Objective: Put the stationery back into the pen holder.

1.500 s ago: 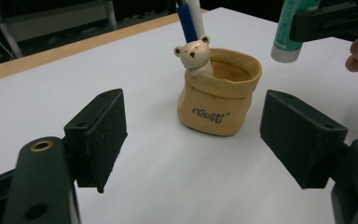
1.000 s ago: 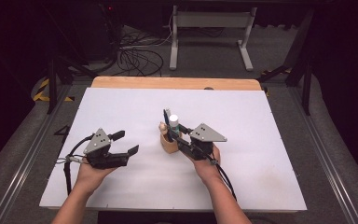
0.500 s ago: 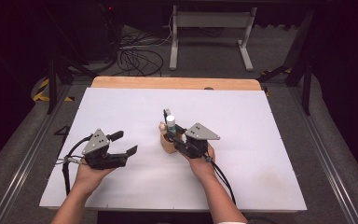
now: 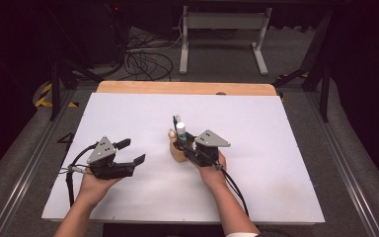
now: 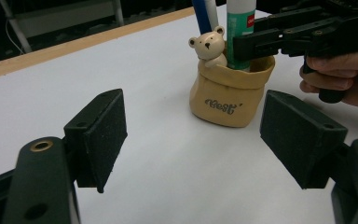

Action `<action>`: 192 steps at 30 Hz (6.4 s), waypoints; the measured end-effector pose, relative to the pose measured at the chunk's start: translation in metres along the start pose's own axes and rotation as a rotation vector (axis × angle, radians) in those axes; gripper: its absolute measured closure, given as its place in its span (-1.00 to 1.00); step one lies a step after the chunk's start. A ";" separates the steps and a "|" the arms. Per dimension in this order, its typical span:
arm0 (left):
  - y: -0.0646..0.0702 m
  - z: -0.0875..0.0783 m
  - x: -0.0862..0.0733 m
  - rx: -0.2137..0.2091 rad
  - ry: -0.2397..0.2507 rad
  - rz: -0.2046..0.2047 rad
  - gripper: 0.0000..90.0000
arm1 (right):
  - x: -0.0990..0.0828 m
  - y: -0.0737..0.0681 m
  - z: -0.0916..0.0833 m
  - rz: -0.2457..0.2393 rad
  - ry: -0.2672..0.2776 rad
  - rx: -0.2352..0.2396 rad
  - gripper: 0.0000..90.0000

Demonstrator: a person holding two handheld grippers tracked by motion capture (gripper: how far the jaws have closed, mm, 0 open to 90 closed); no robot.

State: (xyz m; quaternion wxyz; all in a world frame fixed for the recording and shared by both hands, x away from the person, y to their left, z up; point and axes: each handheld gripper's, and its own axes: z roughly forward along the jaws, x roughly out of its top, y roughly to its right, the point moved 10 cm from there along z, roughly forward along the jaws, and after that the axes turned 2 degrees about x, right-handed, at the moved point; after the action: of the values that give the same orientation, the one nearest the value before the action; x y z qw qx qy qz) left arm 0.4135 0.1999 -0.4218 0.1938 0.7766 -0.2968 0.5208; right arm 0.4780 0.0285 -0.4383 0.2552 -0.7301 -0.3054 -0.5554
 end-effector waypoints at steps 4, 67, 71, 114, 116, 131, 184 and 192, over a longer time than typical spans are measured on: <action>0.000 0.000 0.000 -0.001 0.000 0.000 -0.47 | -0.001 0.001 0.001 0.004 -0.005 -0.003 0.46; 0.001 0.003 -0.003 -0.007 -0.011 0.013 -0.48 | 0.006 -0.001 0.000 0.026 0.028 0.058 0.03; 0.001 0.002 -0.002 -0.006 -0.009 0.013 -0.48 | 0.009 0.001 -0.001 0.034 0.044 0.058 -0.11; -0.006 0.000 0.000 0.031 0.006 -0.021 -0.63 | 0.014 0.017 -0.037 0.085 0.071 0.060 -0.84; -0.006 0.000 0.000 0.029 0.006 -0.021 -0.63 | 0.013 0.018 -0.040 0.077 0.073 0.060 -0.85; -0.007 -0.002 0.001 0.029 0.013 -0.019 -0.64 | 0.012 0.034 -0.062 0.073 0.084 0.026 -0.91; -0.008 -0.007 0.003 0.035 0.029 -0.020 -0.66 | 0.003 0.071 -0.126 0.092 0.098 -0.027 -0.98; -0.010 -0.008 0.002 0.036 0.028 -0.022 -0.66 | -0.002 0.074 -0.136 0.091 0.091 -0.038 -0.98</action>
State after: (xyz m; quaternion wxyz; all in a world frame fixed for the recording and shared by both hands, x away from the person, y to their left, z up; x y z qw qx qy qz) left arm 0.4149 0.2118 -0.4165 0.1895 0.7757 -0.2760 0.5350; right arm 0.4423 -0.1187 -0.4085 0.2801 -0.7218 -0.2495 -0.5817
